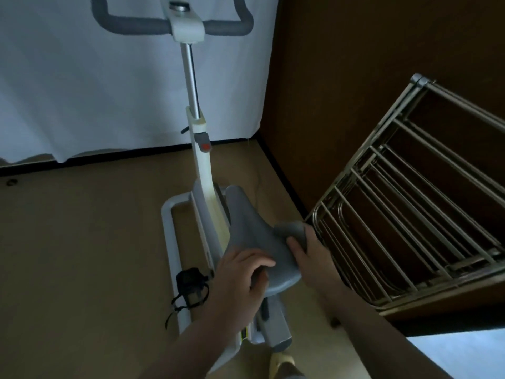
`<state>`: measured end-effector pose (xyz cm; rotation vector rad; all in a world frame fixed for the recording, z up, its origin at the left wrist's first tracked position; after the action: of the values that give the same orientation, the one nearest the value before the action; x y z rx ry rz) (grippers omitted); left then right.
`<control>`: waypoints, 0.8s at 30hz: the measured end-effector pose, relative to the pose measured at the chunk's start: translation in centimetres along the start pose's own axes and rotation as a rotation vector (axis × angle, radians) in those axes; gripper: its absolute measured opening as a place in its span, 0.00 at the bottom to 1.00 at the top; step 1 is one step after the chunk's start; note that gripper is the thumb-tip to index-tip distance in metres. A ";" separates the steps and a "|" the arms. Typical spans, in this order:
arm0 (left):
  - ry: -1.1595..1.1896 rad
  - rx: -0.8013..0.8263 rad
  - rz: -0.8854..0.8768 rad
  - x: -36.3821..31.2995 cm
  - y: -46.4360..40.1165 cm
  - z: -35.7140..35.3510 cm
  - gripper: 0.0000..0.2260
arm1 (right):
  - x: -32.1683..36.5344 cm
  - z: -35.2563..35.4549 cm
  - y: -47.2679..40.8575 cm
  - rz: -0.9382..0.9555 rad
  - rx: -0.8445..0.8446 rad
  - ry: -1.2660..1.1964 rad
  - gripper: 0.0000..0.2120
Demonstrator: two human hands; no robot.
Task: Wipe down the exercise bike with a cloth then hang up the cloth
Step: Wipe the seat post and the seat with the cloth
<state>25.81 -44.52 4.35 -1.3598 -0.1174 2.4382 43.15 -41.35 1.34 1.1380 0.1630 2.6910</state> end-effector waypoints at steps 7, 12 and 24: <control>-0.065 -0.094 0.034 -0.2 -0.5 0.0 0.08 | 0.3 -0.6 1.2 0.178 -0.033 -0.071 0.15; -0.170 -0.235 0.161 0.0 -0.5 -0.7 0.08 | -1.2 0.1 -1.3 0.144 0.053 -0.115 0.12; -0.239 -0.469 0.325 -0.6 -0.1 -1.1 0.08 | 0.7 -0.3 -1.6 0.469 0.218 -0.131 0.11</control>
<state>26.99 -44.72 4.25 -1.3399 -0.6044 2.9756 42.69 -39.61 1.30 1.5859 0.1920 3.0411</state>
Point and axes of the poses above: each hand's wrist, its own y-axis away from the middle knuckle, its own z-axis out of the back of the hand, x = y × z, the point moved 9 cm from there along -y, towards the middle knuckle, and after that the axes turned 4 degrees about y, right-handed, at the moved point
